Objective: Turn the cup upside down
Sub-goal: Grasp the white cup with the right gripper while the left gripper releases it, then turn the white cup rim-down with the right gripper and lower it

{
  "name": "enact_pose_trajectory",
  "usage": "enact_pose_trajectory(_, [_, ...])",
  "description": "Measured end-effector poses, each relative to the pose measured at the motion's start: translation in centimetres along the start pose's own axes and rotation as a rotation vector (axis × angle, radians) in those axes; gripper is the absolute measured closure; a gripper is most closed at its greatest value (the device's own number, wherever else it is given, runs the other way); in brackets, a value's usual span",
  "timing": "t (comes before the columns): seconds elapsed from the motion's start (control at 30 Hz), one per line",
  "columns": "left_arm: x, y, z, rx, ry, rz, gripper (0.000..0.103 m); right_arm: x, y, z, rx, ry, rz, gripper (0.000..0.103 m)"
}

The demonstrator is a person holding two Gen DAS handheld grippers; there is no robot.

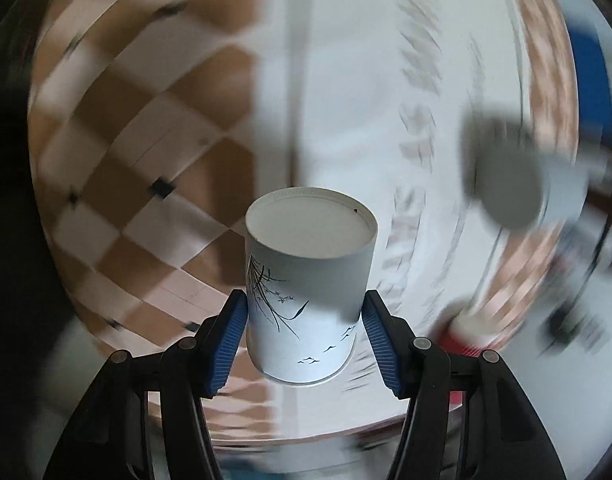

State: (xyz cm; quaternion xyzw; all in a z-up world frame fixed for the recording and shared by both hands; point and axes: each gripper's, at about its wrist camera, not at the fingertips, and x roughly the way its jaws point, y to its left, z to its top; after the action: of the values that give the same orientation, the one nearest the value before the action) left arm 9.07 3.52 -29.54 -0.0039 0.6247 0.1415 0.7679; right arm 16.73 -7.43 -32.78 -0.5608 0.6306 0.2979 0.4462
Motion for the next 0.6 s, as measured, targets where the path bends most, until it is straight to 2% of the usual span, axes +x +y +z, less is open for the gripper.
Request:
enact_pose_trajectory(0.1, [-0.5, -0.1, 0.3, -0.022, -0.025, -0.023, 0.007, 1.3, -3.2, -1.7, 0.213, 0.035, 0.174, 0.042])
enact_pose_trajectory(0.23, [-0.6, -0.4, 0.6, -0.043, -0.052, -0.054, 0.007, 3.6, -6.6, -3.4, 0.462, 0.096, 0.359, 0.042])
enact_pose_trajectory(0.33, [-0.2, -1.0, 0.7, -0.035, -0.022, -0.087, 0.007, 5.0, -8.5, -4.2, 0.604, 0.119, 0.452, 0.042])
enact_pose_trajectory(0.37, [0.1, -1.2, 0.8, -0.030, -0.008, -0.096, 0.004, 5.5, -9.1, -4.5, 0.654, 0.124, 0.489, 0.042])
enact_pose_trajectory(0.47, [0.6, -2.0, 0.8, -0.021, 0.019, -0.099, 0.001, 6.0, -9.3, -6.0, 0.757, 0.122, 0.567, 0.042])
enact_pose_trajectory(0.6, [0.7, -3.2, 1.0, -0.011, 0.043, -0.123, 0.001, 6.3, -9.7, -6.9, 0.807, 0.117, 0.596, 0.040])
